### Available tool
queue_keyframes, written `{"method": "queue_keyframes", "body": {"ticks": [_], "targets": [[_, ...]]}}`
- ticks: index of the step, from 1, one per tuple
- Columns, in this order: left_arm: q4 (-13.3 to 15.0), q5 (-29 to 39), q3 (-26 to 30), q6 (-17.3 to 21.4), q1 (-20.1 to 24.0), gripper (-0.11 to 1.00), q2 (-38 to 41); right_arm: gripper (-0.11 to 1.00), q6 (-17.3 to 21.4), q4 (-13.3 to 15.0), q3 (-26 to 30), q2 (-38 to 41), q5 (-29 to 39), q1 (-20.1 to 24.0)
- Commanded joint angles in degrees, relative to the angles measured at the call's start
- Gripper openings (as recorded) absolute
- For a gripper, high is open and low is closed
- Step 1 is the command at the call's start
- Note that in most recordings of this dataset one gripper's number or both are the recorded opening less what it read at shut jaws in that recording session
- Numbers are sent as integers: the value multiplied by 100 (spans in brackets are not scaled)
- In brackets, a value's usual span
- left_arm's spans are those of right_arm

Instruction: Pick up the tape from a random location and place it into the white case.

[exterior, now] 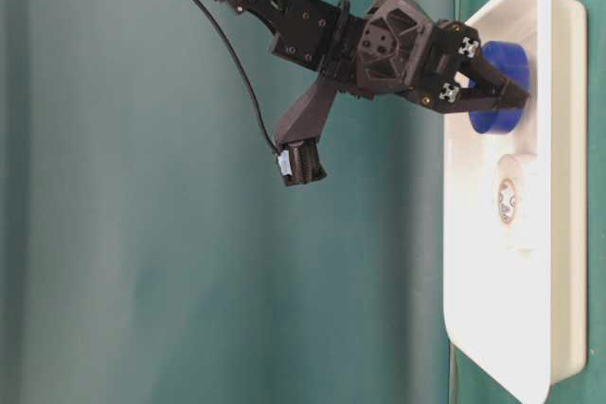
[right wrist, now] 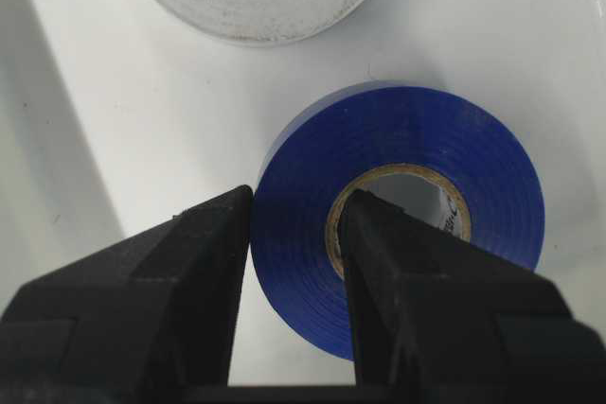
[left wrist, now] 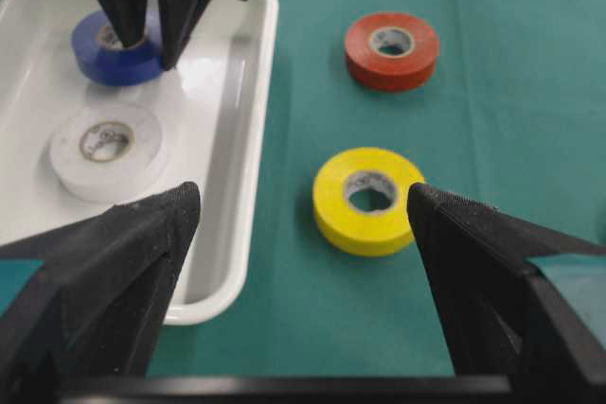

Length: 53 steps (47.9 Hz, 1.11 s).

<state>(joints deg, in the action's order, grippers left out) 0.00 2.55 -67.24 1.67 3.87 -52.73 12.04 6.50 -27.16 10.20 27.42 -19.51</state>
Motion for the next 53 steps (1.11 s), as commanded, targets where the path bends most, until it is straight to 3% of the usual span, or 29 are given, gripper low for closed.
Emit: {"method": "queue_keyframes", "body": {"ticks": [1,6,14,18,24,41,53], "targets": [[0,-35,70,0,18,91,35,31,9,-9,62,-97,-18,-18],[0,-26,70,0,18,91,35,33,0,-9,70,-88,-9,-44],[0,-35,70,-9,18,91,35,80,0,70,105,-105,70,-44],[0,-35,70,-9,18,91,35,92,0,97,114,-149,88,-53],[0,-26,70,0,18,91,35,87,-18,97,123,-308,158,-53],[9,-26,70,-9,62,91,35,88,-18,255,475,-1187,1037,-53],[0,0,62,-9,88,91,35,88,-9,343,466,-1397,1055,-53]]}}
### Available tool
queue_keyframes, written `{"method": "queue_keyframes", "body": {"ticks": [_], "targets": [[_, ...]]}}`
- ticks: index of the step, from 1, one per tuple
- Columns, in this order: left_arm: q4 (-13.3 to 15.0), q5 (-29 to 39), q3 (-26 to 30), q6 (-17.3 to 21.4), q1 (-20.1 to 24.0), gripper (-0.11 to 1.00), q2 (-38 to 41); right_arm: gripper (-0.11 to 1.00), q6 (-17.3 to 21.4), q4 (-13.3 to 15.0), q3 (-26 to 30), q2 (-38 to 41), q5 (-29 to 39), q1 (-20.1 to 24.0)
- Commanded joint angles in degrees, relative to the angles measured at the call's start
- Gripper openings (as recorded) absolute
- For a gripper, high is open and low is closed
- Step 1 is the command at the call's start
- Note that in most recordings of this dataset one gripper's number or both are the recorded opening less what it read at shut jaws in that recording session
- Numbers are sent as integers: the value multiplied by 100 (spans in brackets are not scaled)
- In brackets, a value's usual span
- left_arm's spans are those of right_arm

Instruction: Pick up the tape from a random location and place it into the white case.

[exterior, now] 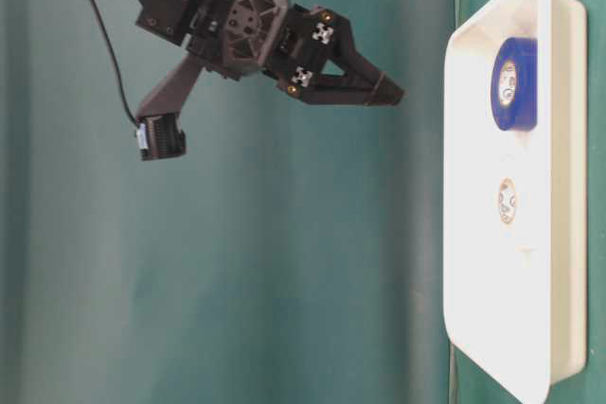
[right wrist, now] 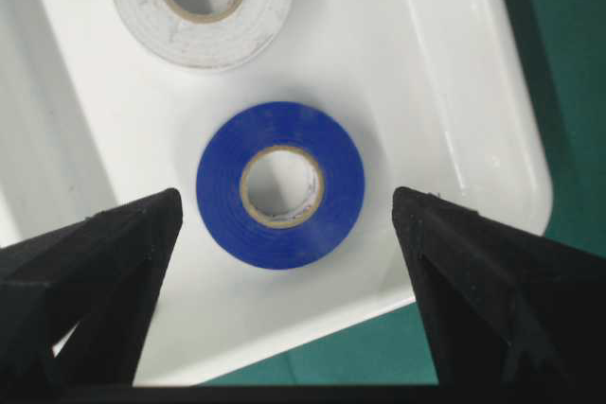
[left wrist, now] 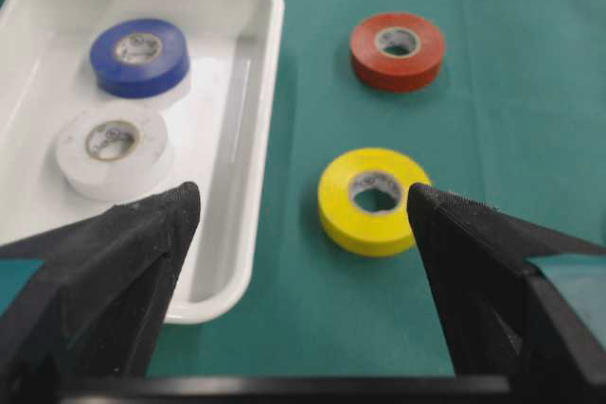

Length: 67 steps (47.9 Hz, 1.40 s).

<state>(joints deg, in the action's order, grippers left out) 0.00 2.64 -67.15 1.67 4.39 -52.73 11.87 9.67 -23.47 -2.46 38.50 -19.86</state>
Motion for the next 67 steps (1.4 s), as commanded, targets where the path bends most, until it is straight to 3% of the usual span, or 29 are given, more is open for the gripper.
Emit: {"method": "queue_keyframes", "body": {"ticks": [1,10,28,38,48,67], "targets": [[0,0,53,-9,44,91,44,88,9,26,105,-141,-62,-18],[0,114,53,-9,97,91,35,88,18,-26,97,-141,-229,211],[0,167,53,-9,158,91,35,87,220,-44,141,-141,-466,1582],[0,167,53,-9,167,91,35,87,229,-44,79,-334,-439,1617],[0,167,62,0,167,91,35,87,185,-35,-202,-1107,-457,1626],[0,167,62,-9,167,91,18,87,229,-53,-1617,-3270,-879,1705]]}}
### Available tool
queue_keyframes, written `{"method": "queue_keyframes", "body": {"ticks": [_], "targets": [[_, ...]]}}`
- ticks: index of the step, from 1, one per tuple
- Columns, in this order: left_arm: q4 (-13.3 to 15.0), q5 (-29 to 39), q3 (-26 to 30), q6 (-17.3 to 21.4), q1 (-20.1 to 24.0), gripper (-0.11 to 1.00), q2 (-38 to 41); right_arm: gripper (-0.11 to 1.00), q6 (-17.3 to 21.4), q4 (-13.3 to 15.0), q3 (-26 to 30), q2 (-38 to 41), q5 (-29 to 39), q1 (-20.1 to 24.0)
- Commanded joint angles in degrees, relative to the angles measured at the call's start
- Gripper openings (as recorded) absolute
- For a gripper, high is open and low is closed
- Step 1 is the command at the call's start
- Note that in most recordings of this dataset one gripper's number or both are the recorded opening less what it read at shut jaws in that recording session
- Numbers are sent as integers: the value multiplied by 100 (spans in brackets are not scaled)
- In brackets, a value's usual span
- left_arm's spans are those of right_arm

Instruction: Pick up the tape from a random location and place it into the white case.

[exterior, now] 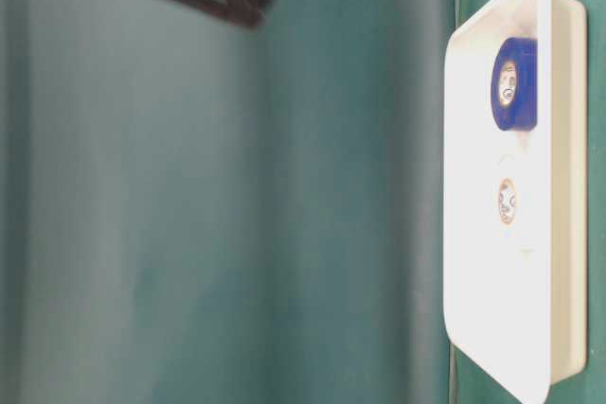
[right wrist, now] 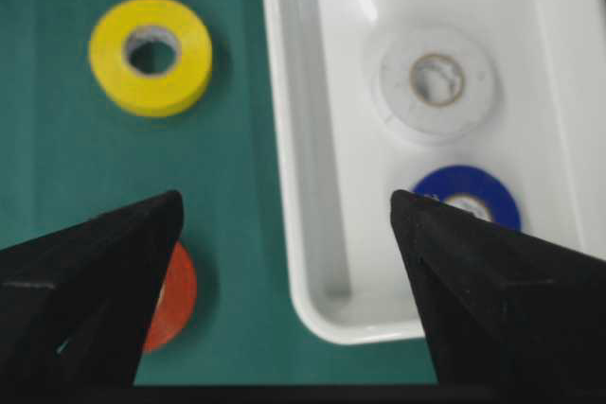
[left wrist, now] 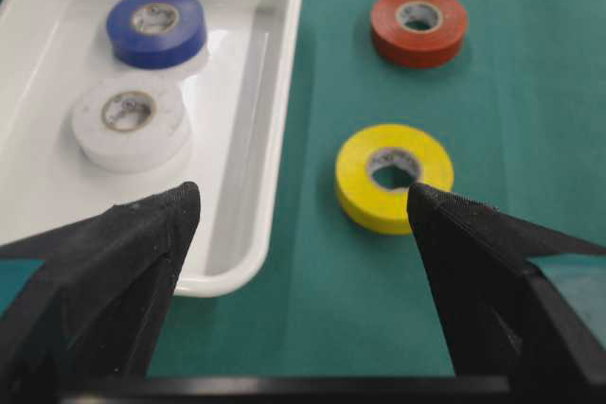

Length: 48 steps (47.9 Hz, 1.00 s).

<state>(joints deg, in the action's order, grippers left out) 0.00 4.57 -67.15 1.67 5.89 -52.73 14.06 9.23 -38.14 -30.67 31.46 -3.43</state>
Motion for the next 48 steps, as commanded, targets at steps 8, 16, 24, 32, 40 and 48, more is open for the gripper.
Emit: {"method": "queue_keyframes", "body": {"ticks": [8,16,24,32,40,48], "targets": [[9,-26,53,0,18,91,0,87,9,-9,-870,-1424,-501,70],[0,-26,53,0,18,91,9,87,97,-44,-1582,-2136,-738,70],[0,-26,44,0,18,91,0,87,290,-53,-2259,-2531,-1160,70],[0,-26,44,0,18,91,9,87,413,-53,-2812,-2602,-1696,70],[9,-26,26,0,18,91,35,87,413,-53,-3129,-2479,-2215,70],[0,-26,26,0,18,91,26,87,413,-35,-3129,-2408,-2241,70]]}}
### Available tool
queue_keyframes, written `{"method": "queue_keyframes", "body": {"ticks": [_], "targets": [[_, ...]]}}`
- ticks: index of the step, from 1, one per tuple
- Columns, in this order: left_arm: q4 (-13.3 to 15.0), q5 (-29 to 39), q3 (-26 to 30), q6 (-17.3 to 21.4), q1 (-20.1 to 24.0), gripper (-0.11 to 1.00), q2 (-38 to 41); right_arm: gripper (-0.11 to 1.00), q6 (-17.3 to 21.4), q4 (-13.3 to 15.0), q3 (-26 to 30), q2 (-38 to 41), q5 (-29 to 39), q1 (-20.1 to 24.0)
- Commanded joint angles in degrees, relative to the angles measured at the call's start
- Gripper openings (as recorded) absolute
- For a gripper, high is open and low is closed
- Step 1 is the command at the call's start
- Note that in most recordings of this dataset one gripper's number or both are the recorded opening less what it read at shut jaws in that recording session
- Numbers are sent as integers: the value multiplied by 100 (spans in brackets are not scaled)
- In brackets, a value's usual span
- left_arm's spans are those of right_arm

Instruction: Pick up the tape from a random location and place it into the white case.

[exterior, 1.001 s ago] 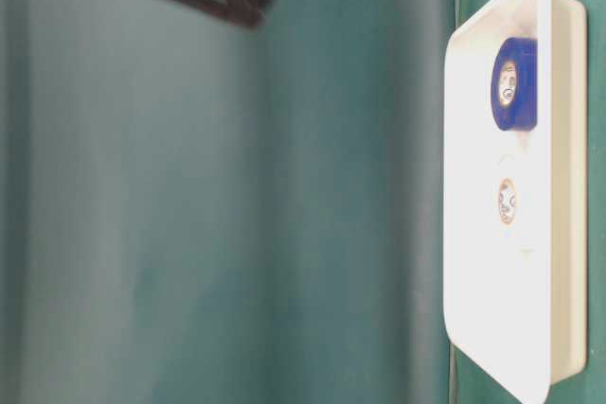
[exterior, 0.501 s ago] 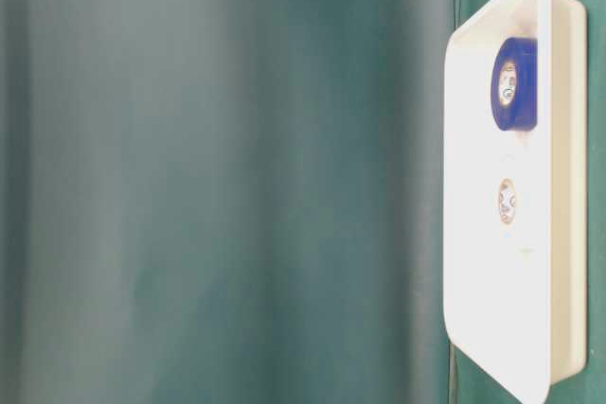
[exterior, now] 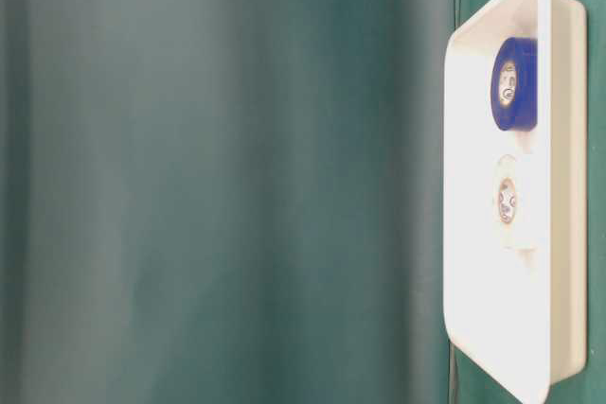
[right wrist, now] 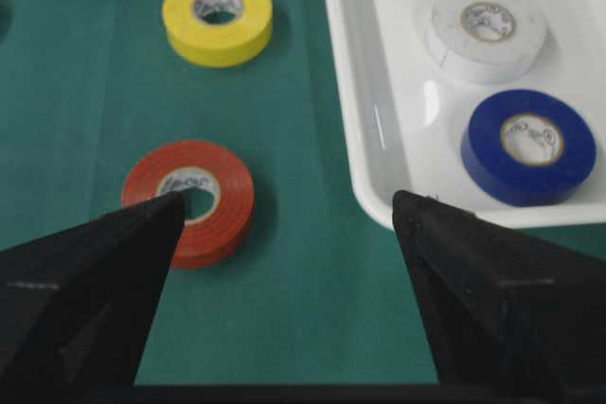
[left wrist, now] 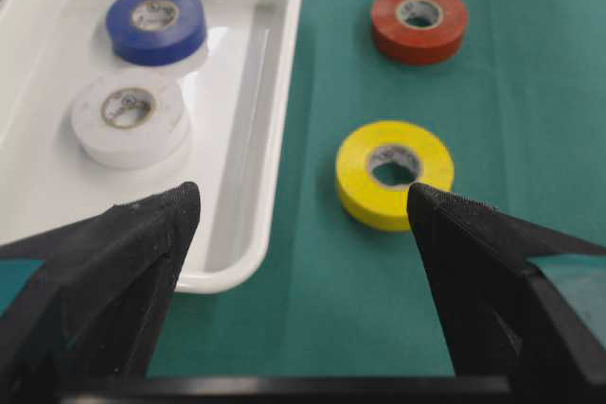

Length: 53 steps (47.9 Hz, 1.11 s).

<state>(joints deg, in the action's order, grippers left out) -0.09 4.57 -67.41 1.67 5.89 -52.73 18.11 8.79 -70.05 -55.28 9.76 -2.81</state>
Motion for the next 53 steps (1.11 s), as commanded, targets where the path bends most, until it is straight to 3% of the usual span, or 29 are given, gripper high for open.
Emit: {"method": "queue_keyframes", "body": {"ticks": [1,30,53], "targets": [[9,-26,53,9,18,90,35,87,9,9,70,44,-70,9],[9,-26,62,-9,-141,91,26,87,9,18,123,9,62,9],[9,-26,70,-387,-1591,91,26,87,9,35,123,9,123,9]]}}
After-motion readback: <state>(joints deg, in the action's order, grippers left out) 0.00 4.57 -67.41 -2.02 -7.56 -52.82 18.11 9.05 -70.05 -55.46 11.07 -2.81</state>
